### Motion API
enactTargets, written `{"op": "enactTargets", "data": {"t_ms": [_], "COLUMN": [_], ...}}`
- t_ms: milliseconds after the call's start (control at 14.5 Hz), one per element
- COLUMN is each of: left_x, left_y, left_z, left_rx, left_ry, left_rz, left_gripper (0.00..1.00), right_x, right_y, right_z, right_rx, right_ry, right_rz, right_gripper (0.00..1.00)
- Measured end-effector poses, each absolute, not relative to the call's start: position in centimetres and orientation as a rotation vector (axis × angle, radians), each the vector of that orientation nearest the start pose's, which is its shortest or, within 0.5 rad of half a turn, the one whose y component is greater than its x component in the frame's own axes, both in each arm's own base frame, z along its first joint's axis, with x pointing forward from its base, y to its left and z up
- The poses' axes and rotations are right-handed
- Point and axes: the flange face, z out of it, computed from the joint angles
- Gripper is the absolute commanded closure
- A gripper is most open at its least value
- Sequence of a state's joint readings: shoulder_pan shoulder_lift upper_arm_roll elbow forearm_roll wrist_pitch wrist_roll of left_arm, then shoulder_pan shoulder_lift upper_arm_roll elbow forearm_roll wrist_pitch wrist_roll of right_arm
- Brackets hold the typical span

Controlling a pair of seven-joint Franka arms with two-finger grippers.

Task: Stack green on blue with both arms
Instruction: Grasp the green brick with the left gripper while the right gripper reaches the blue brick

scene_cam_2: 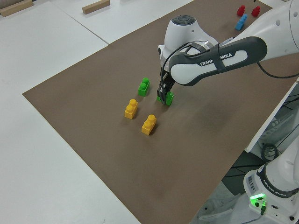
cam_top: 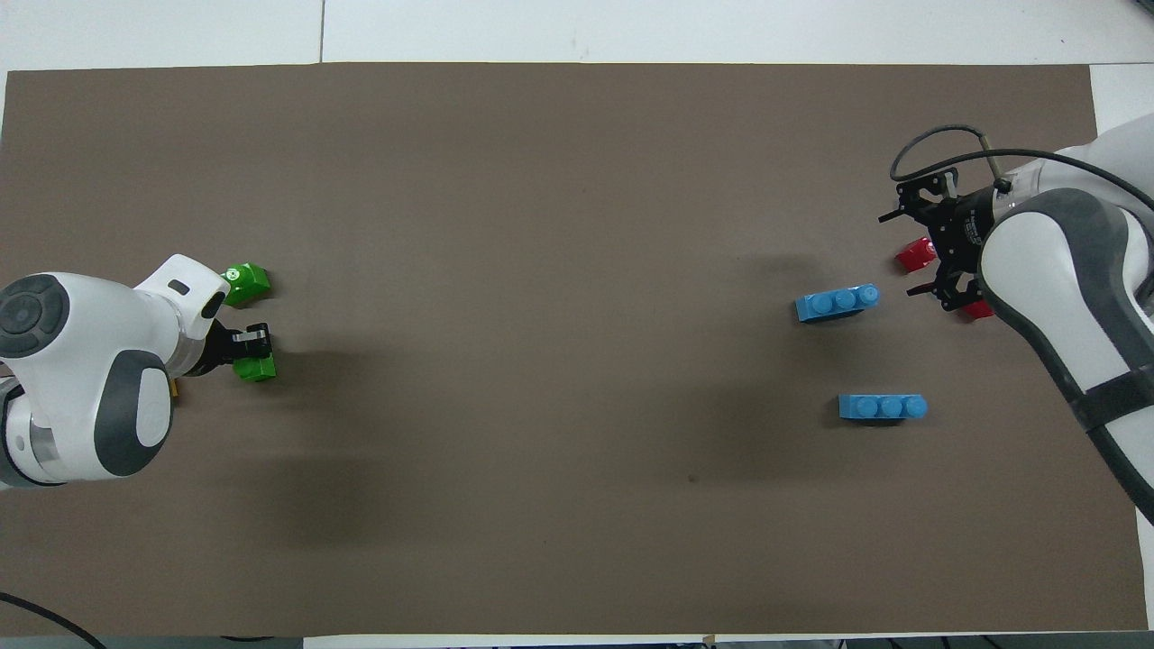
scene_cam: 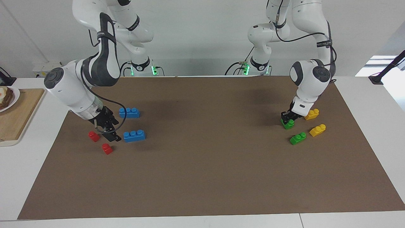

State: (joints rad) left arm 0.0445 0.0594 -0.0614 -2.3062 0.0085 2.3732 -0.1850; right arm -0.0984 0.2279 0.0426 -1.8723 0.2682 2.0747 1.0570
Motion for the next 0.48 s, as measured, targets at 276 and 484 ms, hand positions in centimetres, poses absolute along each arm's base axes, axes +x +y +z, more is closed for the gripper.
{"op": "enactTargets", "data": {"t_ms": [276, 484], "left_x": [51.9, 52.9], "left_y": [-0.9, -1.0], "left_z": [32.3, 34.1], "left_rx": [-3.128, -3.117], "left_ry": [-0.271, -0.348], "left_rz": [-0.007, 0.022], "left_gripper": [1.0, 1.0], "right_x": [59.9, 59.1], "right_y": [-3.5, -3.7], "right_z": [36.5, 35.3], "right_rx": [-2.323, -2.27], "right_ry": [1.772, 1.802], "right_rz": [0.243, 0.299], "right_gripper": [0.0, 0.0]}}
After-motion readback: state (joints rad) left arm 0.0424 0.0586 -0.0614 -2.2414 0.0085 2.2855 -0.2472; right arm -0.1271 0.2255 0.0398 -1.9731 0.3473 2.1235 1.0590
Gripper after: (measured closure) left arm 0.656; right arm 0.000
